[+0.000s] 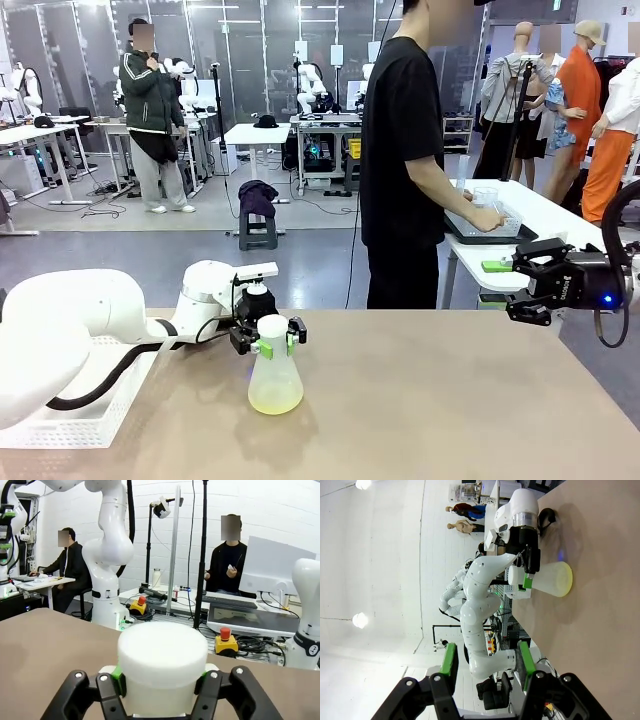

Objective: Prepare the solutions needed for the experiment.
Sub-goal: When the human places the Big flask in the center of the table, pick up the Big flask and place it in the left Organizing basket.

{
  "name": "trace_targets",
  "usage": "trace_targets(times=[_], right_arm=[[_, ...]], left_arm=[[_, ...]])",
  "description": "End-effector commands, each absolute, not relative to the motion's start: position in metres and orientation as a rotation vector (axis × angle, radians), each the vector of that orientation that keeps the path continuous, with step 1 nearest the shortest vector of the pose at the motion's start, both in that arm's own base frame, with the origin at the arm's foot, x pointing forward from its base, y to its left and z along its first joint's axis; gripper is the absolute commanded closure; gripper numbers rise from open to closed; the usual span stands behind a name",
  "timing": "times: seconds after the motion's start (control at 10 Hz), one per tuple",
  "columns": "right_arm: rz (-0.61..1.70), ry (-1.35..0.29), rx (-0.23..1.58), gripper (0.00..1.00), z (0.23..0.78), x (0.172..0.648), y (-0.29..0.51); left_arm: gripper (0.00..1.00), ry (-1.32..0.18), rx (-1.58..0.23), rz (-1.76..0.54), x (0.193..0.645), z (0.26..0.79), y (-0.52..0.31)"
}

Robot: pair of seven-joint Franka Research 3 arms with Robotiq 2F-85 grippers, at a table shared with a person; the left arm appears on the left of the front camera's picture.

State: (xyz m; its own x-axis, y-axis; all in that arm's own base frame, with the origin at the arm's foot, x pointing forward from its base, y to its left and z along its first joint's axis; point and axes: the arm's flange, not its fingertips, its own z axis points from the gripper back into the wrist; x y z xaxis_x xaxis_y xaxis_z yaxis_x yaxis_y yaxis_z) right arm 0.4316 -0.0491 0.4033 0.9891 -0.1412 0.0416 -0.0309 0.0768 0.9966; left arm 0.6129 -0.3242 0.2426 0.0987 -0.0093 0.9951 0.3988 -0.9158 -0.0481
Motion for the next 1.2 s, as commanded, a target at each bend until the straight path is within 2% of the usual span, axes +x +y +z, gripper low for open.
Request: trace_targets(times=[0.0, 0.1, 0.2, 0.5, 0.8, 1.1], right_arm=[[-0.081, -0.145, 1.508, 0.40, 0.405, 0.432, -0.049], [-0.081, -0.145, 1.508, 0.40, 0.405, 0.432, -0.049], [-0.081, -0.145, 1.508, 0.40, 0.405, 0.432, -0.049], [-0.081, -0.145, 1.508, 0.40, 0.405, 0.432, -0.049], [-0.081, -0.145, 1.508, 0.40, 0.405, 0.432, -0.049], [-0.081, -0.145, 1.508, 0.40, 0.405, 0.432, -0.049]], left_arm=[[0.80, -0.351, -2.133, -1.846, 0.658, 0.228, -0.329], [0.94, -0.353, -2.133, -1.841, 0.658, 0.228, -0.329], [0.99, -0.351, -2.131, -1.841, 0.657, 0.227, -0.327], [1.00, -0.315, -2.102, -1.893, 0.656, 0.241, -0.335], [1.00, -0.240, -2.099, -1.989, 0.650, 0.280, -0.348], [1.00, -0.180, -1.985, -2.059, 0.643, 0.330, -0.343]])
